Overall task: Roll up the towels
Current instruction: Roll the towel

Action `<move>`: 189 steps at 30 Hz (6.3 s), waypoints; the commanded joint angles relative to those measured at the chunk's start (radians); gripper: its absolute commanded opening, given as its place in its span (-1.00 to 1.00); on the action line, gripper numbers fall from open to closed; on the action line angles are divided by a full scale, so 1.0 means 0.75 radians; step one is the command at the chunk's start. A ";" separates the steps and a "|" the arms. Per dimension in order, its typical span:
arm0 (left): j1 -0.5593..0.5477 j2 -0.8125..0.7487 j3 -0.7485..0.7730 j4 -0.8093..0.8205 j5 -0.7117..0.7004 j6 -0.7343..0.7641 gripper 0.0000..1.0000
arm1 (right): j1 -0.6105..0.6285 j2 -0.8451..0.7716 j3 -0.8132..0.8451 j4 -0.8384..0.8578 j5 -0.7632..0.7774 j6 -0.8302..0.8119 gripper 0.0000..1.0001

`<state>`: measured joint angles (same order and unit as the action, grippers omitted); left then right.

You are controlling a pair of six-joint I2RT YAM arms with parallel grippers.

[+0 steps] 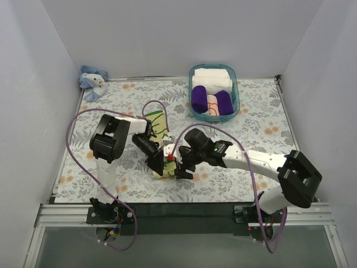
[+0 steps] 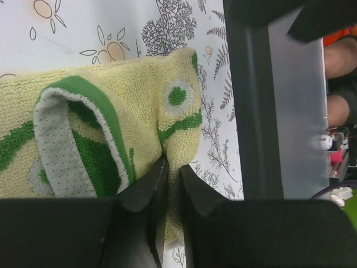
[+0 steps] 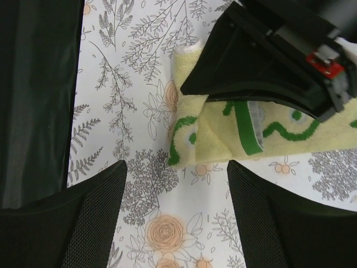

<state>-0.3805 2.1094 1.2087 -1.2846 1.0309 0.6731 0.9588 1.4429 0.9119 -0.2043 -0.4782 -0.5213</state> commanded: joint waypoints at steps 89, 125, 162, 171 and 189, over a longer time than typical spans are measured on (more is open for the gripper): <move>-0.440 -1.217 -1.056 1.143 -1.025 0.054 -1.00 | -0.266 1.220 1.020 -0.765 -0.713 0.405 -0.97; 0.180 0.215 0.246 -0.144 -0.151 0.195 -0.92 | 0.110 0.177 0.239 0.024 0.353 -0.180 0.21; 0.620 -0.361 0.042 0.021 0.086 0.150 0.07 | -0.043 0.684 0.534 -0.202 -0.350 0.081 -0.97; 0.526 -1.280 -0.621 0.810 -0.280 0.115 0.15 | -0.168 1.025 0.819 -0.452 -0.743 0.290 -0.97; -0.300 -1.377 -1.016 1.338 -0.890 0.009 0.17 | -0.254 1.269 0.975 -0.488 -0.970 0.548 -0.97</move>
<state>-0.5758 1.0576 0.4610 -0.3759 0.4450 0.7048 0.7696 2.3711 1.6146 -0.5388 -1.2114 -0.1387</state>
